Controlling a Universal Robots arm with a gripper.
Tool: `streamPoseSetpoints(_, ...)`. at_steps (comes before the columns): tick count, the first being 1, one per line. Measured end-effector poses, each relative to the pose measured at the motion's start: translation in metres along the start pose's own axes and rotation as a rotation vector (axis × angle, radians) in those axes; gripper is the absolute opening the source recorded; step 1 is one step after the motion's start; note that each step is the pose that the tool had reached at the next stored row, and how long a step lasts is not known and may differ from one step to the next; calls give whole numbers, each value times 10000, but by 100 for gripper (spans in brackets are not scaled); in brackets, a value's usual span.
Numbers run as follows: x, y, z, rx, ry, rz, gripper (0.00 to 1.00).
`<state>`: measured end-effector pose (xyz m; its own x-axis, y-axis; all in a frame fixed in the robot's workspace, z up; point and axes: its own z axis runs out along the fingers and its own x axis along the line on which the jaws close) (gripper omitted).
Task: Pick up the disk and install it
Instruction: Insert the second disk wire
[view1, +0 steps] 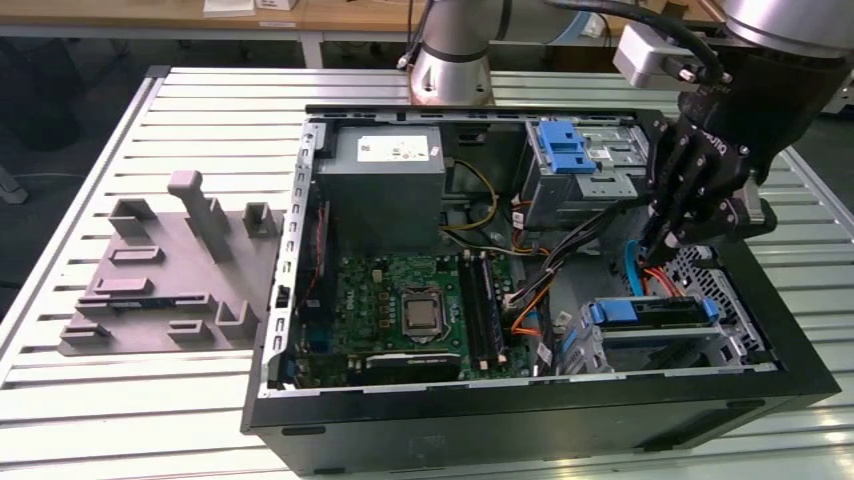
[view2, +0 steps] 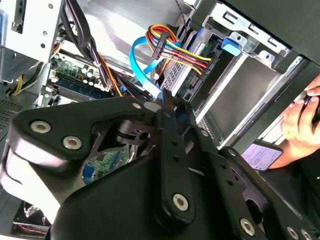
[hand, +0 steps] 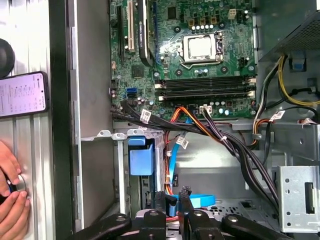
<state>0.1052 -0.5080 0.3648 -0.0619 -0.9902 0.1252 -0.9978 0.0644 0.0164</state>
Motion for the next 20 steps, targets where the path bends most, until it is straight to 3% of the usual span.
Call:
streamPoseSetpoints(1, -1, 0, 6, 1, 12, 0, 25)
streamPoseSetpoints(5, -4, -1, 32, 3, 50, 1, 25)
streamPoseSetpoints(9, -6, -1, 56, 3, 50, 2, 16)
streamPoseSetpoints(20, -8, -1, 68, 3, 38, 1, 16)
